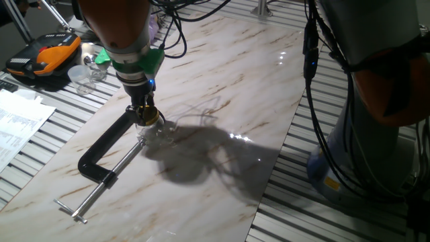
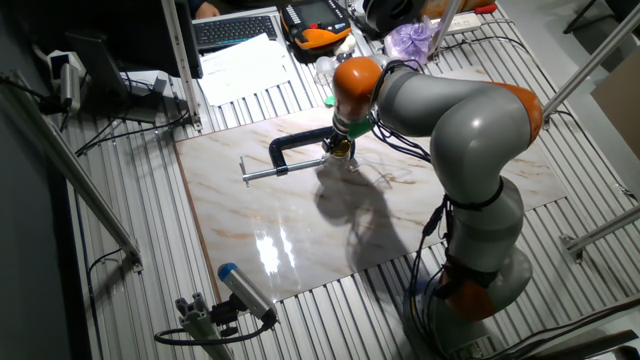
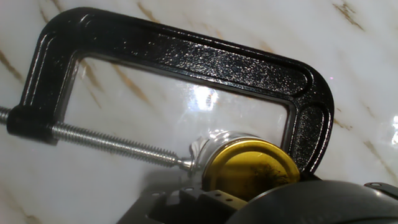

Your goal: Screw the lid onto the jar

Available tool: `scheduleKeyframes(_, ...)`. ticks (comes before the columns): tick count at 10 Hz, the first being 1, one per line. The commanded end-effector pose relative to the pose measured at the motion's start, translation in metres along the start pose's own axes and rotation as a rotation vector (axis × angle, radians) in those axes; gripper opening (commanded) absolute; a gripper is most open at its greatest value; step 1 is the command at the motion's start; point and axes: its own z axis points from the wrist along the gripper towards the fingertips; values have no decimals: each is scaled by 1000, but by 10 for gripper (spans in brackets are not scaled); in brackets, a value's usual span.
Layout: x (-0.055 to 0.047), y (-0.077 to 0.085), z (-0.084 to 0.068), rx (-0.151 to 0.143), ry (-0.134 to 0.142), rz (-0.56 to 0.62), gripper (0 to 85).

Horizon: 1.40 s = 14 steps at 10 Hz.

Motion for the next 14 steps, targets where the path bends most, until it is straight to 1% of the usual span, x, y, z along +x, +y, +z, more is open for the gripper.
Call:
scheduleKeyframes(1,0,0,0,-1,2,2,170)
scheduleKeyframes(4,0,0,1,-9,13,34,170)
scheduleKeyframes(5,0,0,1,-18,17,47,0)
scheduleKeyframes(9,0,0,0,-20,27,64,0)
scheduleKeyframes(10,0,0,0,-29,24,71,0)
scheduleKeyframes(12,0,0,0,-31,9,71,0)
scheduleKeyframes(14,0,0,0,-27,12,91,0)
